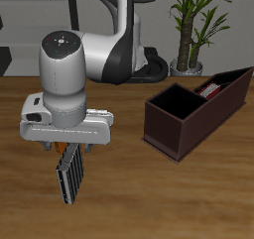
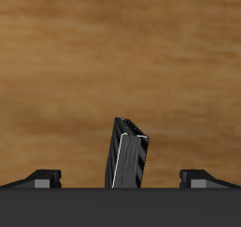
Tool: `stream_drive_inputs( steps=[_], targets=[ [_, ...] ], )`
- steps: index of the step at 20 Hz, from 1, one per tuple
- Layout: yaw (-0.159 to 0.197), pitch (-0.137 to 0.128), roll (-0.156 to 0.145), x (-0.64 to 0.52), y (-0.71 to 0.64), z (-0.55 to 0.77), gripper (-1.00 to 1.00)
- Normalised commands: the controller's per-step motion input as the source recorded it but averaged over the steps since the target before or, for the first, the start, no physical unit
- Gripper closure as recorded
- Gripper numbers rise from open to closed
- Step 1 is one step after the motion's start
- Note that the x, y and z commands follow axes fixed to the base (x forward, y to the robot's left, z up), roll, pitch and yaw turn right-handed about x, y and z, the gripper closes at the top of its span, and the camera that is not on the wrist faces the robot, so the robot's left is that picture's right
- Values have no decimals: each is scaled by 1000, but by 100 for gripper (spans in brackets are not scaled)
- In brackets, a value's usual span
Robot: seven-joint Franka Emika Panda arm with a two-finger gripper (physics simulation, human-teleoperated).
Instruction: Place the left red book into the left desk caddy's back compartment and place the striped book into the left desk caddy's left compartment and place the right red book into the left desk caddy's front compartment
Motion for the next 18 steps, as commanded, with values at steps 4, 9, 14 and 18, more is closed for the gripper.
stream_drive_inputs(
  steps=[4,9,14,18],
  targets=[
    [-20,6,-1,-2,-72,-152,-100],
    [-12,25,-2,20,-29,-236,-100],
    [-5,42,8,53,6,-357,-100],
    [-37,36,0,24,-68,-239,-100]
  ],
)
